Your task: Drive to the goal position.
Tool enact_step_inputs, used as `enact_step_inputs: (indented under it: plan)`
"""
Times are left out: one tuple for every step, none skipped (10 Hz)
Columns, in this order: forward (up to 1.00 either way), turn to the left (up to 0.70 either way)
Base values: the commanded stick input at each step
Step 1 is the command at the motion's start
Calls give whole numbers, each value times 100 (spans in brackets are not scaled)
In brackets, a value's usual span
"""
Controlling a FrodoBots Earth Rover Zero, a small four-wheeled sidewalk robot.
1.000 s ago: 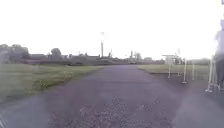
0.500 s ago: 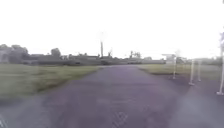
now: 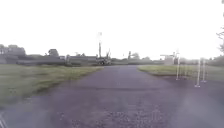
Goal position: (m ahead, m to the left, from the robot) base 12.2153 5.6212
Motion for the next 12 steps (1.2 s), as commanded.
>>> enact_step_inputs:
  plan:
    - [70, -14]
    - [70, -14]
    - [70, -14]
    - [70, -14]
    - [70, -14]
    - [70, -14]
    - [70, -14]
    - [70, -14]
    - [70, -14]
    - [70, -14]
    - [70, -14]
    - [70, -14]
